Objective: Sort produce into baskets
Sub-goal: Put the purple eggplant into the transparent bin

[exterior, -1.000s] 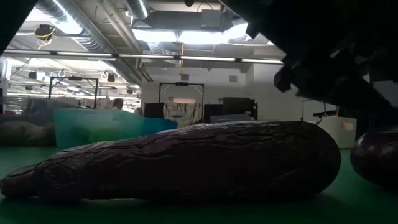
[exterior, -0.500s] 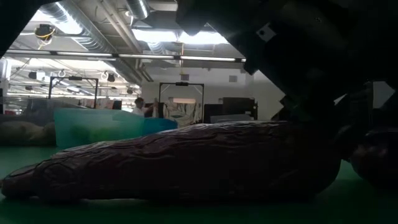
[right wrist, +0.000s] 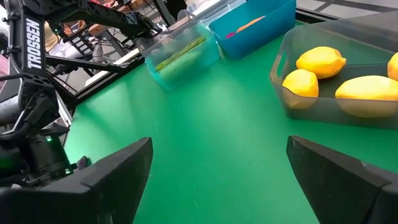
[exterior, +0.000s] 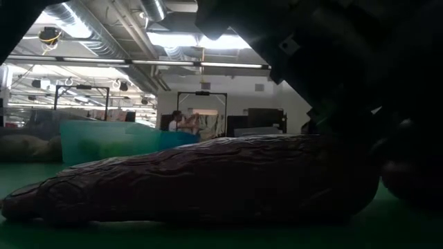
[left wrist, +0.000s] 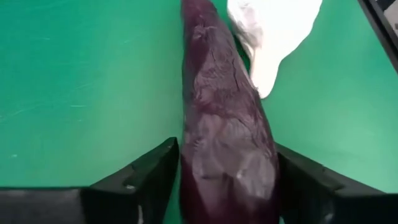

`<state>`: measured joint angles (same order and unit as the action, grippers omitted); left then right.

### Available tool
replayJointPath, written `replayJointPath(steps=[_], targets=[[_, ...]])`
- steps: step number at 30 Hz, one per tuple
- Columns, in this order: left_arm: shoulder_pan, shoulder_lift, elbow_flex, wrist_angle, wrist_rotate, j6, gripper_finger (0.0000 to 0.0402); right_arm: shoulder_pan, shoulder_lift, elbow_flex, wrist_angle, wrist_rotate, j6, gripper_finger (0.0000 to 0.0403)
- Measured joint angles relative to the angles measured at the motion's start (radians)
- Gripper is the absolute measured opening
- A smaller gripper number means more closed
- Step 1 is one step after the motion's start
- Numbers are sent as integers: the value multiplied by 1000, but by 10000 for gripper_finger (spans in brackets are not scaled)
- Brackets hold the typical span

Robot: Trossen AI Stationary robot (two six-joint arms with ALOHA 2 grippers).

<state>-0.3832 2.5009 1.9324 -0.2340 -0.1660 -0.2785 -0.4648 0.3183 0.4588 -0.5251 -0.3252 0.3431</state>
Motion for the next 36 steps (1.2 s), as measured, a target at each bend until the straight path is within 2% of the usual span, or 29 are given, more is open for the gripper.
replayJointPath(steps=[4,8,18,27,32,36], targets=[[0,0,0,1,-27,-9,193,0,0,0,0,0,0,369],[1,-8,0,-2,-51,-15,169,0,0,0,0,0,0,369],[28,-95,-2,-70,-110,-60,187,0,0,0,0,0,-3,369],[71,-252,-1,-418,-375,-177,185,0,0,0,-1,0,-4,369],[97,-368,1,-658,-557,-324,191,0,0,0,-1,0,-4,369],[119,-458,1,-901,-625,-460,193,0,0,0,0,0,-5,369]])
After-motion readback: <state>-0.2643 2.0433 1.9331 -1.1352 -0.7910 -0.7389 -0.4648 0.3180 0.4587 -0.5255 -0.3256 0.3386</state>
